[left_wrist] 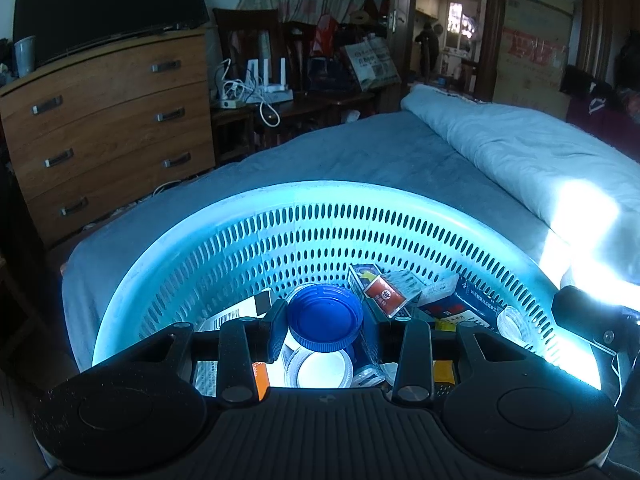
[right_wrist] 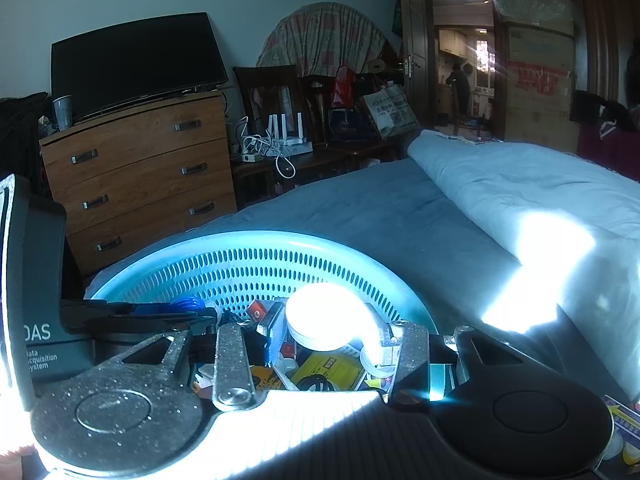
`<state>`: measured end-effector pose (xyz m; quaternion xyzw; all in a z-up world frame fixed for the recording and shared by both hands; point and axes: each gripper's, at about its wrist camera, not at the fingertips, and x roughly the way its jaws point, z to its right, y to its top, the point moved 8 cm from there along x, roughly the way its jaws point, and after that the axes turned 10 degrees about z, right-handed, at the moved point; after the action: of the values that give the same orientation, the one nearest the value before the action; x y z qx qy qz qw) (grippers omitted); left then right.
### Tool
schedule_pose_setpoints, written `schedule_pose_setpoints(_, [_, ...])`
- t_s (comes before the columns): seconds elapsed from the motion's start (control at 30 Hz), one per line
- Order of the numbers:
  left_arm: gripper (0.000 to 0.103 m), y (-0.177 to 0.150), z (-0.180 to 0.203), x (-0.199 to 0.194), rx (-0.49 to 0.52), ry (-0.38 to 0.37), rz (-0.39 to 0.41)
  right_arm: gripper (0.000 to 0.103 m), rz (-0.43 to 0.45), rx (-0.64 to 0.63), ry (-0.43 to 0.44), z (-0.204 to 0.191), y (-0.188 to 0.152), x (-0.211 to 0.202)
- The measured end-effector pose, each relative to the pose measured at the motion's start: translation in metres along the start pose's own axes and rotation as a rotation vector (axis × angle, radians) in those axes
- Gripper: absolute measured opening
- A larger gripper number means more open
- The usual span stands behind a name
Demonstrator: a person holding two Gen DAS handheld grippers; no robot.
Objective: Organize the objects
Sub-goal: 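Carry the white and blue caps over the basket and open both grippers, then grasp a white cap with the left gripper while the right gripper grasps another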
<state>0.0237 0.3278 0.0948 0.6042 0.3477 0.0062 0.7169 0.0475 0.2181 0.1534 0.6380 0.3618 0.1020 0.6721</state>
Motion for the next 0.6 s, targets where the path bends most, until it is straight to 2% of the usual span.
schedule_pose_setpoints(0.03, [0.044, 0.0, 0.0, 0.0, -0.001, -0.001, 0.003, 0.048, 0.006, -0.006, -0.008, 0.001, 0.0, -0.001])
schedule_pose_setpoints(0.1, [0.049, 0.0, 0.002, -0.001, 0.004, -0.001, 0.012, 0.064, 0.023, -0.013, -0.02, 0.005, -0.001, -0.006])
schedule_pose_setpoints(0.27, [0.049, 0.004, 0.027, -0.014, 0.03, -0.047, 0.056, 0.075, 0.096, 0.015, -0.078, 0.04, -0.02, -0.047])
schedule_pose_setpoints(0.4, [0.053, 0.005, 0.084, -0.044, 0.085, -0.183, 0.124, 0.082, 0.109, 0.052, -0.231, 0.106, -0.064, -0.093])
schedule_pose_setpoints(0.53, [0.06, -0.017, 0.162, -0.071, 0.184, -0.357, 0.147, 0.081, 0.031, 0.106, -0.405, 0.191, -0.13, -0.134])
schedule_pose_setpoints(0.6, [0.06, -0.036, 0.194, -0.075, 0.234, -0.416, 0.133, 0.08, -0.005, 0.135, -0.479, 0.232, -0.16, -0.153])
